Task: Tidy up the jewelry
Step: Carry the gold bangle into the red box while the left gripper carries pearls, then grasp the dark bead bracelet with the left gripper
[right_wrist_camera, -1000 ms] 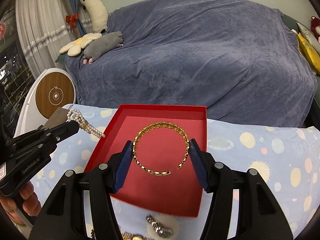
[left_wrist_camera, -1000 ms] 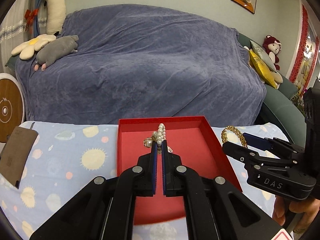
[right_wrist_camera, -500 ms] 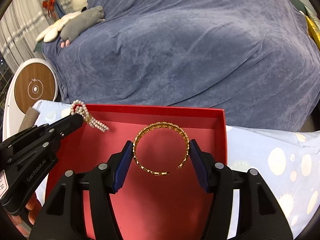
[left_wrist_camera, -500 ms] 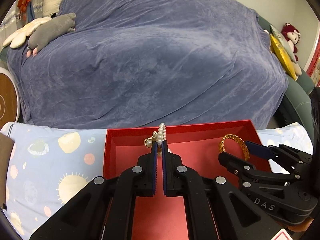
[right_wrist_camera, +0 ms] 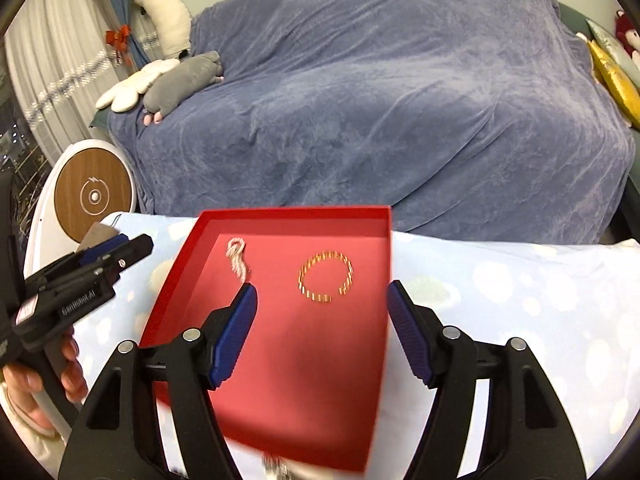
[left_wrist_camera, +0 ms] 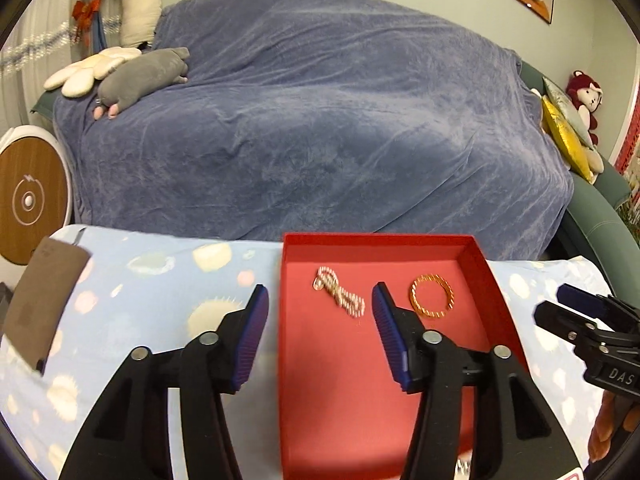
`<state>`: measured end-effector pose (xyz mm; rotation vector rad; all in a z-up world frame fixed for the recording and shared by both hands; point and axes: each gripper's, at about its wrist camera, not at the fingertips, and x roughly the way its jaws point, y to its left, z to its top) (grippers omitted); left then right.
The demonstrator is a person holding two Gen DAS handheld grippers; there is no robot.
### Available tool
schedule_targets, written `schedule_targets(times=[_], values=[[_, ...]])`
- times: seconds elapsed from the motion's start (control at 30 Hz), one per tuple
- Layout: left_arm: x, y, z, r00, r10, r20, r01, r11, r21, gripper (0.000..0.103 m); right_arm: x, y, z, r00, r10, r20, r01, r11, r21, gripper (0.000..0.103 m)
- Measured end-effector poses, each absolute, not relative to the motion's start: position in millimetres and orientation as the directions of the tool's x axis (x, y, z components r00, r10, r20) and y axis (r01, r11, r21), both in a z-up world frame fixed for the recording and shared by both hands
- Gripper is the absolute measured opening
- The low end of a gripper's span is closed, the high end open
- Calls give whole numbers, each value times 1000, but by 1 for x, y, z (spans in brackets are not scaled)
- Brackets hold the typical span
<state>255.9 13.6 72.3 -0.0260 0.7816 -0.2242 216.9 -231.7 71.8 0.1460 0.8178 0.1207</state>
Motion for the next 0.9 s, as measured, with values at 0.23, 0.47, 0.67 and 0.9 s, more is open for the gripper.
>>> schedule_targets(times=[0.23,0.47,0.67,0.9], values=[[167,21,78,683,-179,-708,183,981,-72,59,104,-231,77,684,146,-714,-54,987,150,65],[101,33,50,648,-157,-745,143,986,-83,65,47,-224,49,667,172,-725,-40,980,195,65],[73,41,17,605,-168,-778,138,985,-106,65,44,-209,25,629,187,-754,-90,982,168,65],[56,34,-17,572,-177,-801,219,974,-58,65,46,-201,0,586,170,-792,-111,985,129,65]])
